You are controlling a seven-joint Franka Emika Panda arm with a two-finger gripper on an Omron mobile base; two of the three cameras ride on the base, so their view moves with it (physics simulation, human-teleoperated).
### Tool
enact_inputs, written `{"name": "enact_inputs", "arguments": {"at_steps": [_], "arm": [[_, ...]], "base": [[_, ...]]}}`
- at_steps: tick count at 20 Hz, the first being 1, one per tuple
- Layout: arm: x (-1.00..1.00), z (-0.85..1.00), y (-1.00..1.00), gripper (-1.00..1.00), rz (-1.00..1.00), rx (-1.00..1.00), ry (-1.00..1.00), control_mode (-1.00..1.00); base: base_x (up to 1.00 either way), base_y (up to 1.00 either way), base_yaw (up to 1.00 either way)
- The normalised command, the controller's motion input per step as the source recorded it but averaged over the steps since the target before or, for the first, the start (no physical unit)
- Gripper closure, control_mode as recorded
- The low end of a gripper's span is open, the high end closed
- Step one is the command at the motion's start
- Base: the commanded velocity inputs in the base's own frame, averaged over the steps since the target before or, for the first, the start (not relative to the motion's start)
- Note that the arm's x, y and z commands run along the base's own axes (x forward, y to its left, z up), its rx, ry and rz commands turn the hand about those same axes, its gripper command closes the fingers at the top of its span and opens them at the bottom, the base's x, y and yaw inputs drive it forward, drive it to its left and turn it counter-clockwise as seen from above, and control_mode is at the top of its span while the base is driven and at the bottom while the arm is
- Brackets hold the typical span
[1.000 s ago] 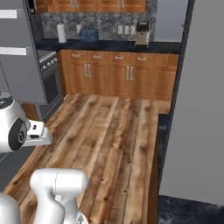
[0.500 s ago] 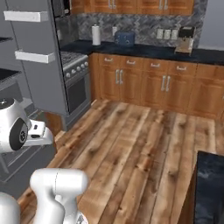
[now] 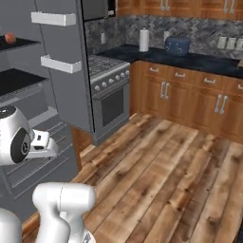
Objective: Gather the cucumber and onion from the fridge and place them on a tray on the dining counter. Then gather the fish and chicken drumstick from the fridge and place them on the other tray.
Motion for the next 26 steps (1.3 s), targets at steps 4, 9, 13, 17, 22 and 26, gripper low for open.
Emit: {"name": "enact_inputs", "arguments": {"at_steps": [4, 9, 13, 17, 22, 26], "arm": [[0.00, 0.00, 0.00, -1.00, 0.00, 0.00, 0.00, 1.00], [0.00, 0.00, 0.00, -1.00, 0.00, 0.00, 0.00, 1.00], [0.00, 0.00, 0.00, -1.00, 0.00, 0.00, 0.00, 1.00], [0.00, 0.00, 0.00, -1.00, 0.00, 0.00, 0.00, 1.00], [0.00, 0.00, 0.00, -1.00, 0.00, 0.00, 0.00, 1.00], [0.00, 0.00, 0.00, -1.00, 0.00, 0.00, 0.00, 1.00]], "base": [[0.55, -0.03, 0.42], [0.55, -0.09, 0.41], [0.57, -0.13, 0.41], [0.61, -0.17, 0.40], [0.63, -0.15, 0.39], [0.61, -0.15, 0.39]]}}
